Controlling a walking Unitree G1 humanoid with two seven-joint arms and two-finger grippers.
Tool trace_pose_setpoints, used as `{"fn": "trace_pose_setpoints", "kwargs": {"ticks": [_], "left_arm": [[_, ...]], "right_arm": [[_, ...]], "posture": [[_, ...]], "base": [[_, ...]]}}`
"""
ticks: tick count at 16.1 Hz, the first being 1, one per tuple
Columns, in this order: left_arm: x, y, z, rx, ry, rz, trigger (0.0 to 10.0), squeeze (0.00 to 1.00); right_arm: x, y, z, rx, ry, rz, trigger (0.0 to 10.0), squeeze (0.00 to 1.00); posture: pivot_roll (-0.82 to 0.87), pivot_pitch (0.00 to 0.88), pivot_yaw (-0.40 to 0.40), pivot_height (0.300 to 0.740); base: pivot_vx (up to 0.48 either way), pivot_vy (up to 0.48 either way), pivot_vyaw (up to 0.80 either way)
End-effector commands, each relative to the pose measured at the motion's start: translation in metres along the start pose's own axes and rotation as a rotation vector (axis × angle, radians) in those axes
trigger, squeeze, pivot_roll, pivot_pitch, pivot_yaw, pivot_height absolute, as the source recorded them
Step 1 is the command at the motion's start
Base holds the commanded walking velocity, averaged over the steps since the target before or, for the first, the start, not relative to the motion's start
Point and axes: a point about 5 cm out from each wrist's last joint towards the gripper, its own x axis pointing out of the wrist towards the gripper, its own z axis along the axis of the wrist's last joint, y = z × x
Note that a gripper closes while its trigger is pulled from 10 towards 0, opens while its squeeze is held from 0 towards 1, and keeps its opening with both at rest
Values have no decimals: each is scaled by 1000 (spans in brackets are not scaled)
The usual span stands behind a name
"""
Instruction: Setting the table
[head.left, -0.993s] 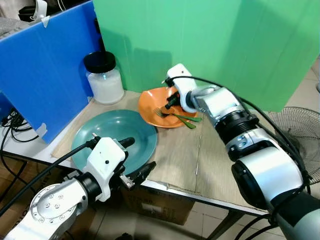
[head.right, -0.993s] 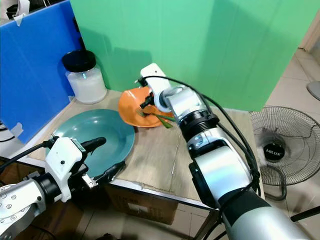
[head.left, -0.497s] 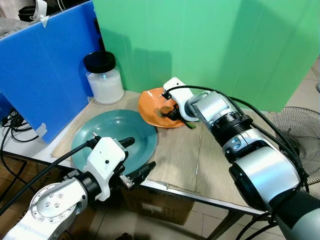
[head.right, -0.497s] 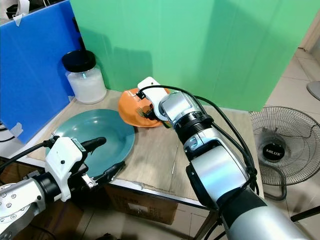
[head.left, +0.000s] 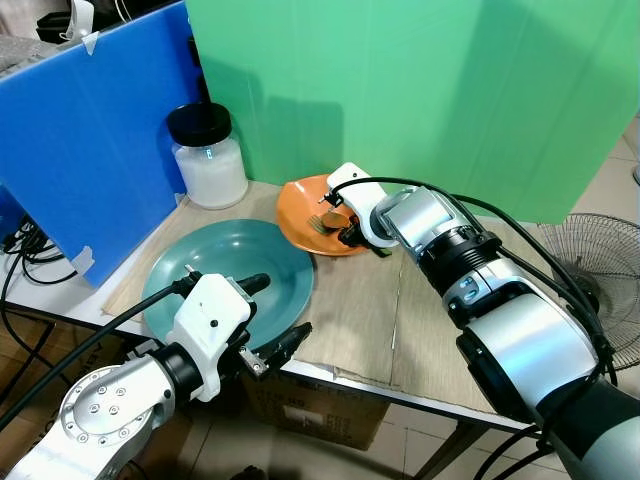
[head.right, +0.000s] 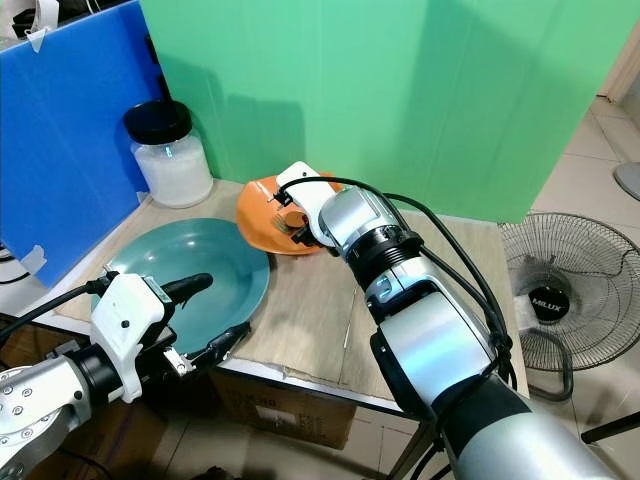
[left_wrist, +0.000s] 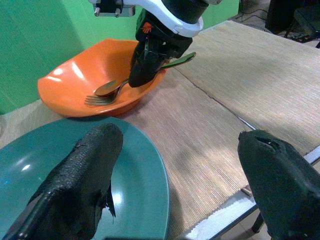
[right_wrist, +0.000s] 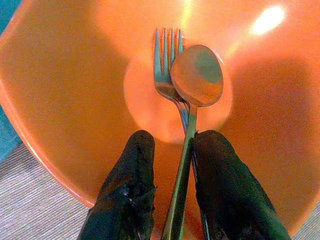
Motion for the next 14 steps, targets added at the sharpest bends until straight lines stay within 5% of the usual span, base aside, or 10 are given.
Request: {"fn": "trace_pose_setpoints", "kwargs": {"ticks": [1, 12, 14], "left_arm": [[1, 3, 0, 13, 4, 7, 10000, 0], [2, 4, -1, 15, 1, 8, 10000, 0], [2, 5, 0, 17, -2, 12, 10000, 0]], "right_arm": [[-3, -1, 6, -18, -8, -16, 0, 0], [1, 2, 1, -35, 12, -10, 0, 0], [-3, -2, 9, 22, -59, -15, 0, 0]], "posture": [[4, 0, 41, 740], [4, 0, 40, 740], [5, 0, 41, 740]], "base": [[0, 0, 0], [0, 0, 0], [0, 0, 0]]}}
